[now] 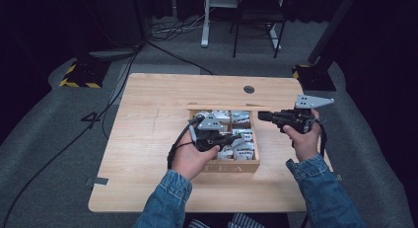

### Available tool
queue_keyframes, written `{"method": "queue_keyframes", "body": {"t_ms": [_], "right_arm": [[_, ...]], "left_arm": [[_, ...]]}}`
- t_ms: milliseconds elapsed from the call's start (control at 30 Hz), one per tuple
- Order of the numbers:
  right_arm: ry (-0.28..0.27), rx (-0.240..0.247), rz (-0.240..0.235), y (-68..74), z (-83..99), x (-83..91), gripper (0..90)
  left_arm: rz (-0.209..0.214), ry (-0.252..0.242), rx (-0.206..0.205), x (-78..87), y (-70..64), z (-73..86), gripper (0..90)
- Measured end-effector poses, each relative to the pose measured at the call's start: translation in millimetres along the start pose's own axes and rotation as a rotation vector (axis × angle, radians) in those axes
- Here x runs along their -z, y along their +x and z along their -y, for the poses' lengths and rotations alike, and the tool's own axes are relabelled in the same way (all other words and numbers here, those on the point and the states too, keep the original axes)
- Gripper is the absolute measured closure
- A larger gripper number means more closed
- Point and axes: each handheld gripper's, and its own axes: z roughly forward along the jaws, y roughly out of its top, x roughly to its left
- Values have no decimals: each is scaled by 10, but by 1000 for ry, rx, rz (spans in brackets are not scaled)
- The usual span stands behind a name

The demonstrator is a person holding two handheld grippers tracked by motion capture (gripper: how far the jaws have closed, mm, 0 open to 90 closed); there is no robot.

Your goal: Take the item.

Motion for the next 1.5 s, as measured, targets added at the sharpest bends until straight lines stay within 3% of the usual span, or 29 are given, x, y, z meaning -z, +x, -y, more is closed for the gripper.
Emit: {"method": "queue_keyframes", "body": {"t_ms": [367, 600, 733, 1167, 1500], "right_arm": [[-5, -7, 4, -9, 9, 42, 900], [-4, -6, 3, -7, 9, 41, 900], [-4, -5, 3, -6, 9, 41, 900], [0, -5, 6, -2, 12, 30, 900], [1, -5, 6, -1, 12, 29, 900]], "left_arm": [[-40, -4, 21, 240, 57, 99, 898], [-76, -33, 40, 425, 112, 172, 898], [-122, -32, 48, 584, 179, 245, 898], [-281, -69, 137, 1022, 409, 585, 897], [-374, -40, 221, 1157, 658, 832, 897]]}}
